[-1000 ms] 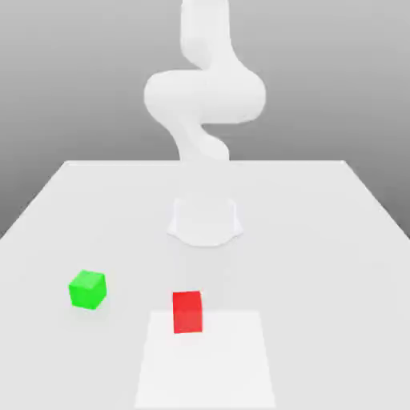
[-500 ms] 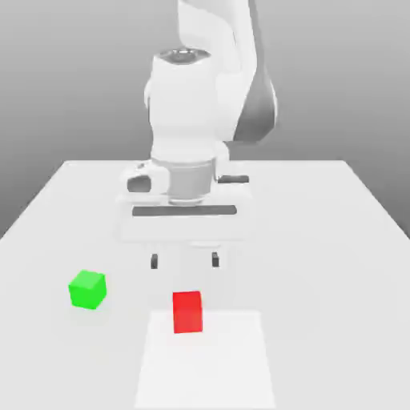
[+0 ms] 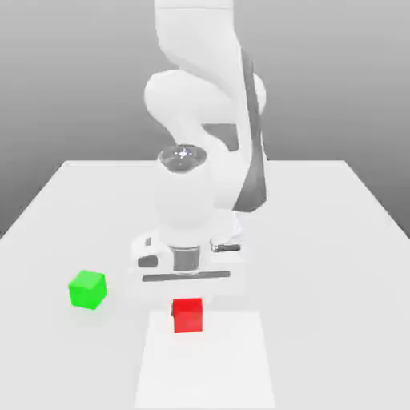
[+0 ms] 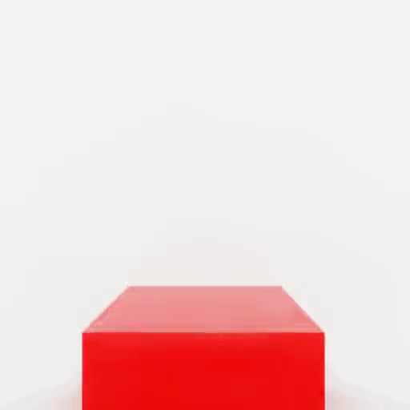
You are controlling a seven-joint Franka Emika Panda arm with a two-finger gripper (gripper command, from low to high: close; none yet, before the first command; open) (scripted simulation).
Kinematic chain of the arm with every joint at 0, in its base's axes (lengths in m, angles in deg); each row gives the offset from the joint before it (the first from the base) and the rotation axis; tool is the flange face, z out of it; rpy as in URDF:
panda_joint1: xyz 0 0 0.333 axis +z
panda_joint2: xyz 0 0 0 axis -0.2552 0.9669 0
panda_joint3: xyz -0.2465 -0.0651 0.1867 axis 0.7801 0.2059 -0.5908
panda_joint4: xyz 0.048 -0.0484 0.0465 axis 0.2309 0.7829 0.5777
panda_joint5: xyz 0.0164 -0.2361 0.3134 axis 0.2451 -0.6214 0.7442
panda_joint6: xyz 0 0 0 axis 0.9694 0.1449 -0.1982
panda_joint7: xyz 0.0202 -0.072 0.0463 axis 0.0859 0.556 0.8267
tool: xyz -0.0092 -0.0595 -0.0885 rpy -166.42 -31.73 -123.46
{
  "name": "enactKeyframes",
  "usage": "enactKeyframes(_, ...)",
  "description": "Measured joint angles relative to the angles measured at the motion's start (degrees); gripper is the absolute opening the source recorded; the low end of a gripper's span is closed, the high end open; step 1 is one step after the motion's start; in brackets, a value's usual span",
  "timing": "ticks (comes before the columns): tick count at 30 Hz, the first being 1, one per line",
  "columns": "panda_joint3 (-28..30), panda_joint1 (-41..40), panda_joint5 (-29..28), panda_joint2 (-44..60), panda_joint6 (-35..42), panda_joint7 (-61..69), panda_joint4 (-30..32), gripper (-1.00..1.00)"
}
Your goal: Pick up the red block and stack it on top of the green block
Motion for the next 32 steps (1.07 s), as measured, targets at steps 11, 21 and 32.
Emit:
enactKeyframes(11, 3.7, -8.4, -5.5, -15.9, 14.2, -9.9, 1.4, -1.00)
enactKeyframes(21, 11.2, -25.5, -9.1, -20.6, 19.6, -25.7, 0.7, -1.00)
enactKeyframes(32, 11.7, -24.6, -0.3, -5.8, 5.7, -20.9, 0.1, 1.00)
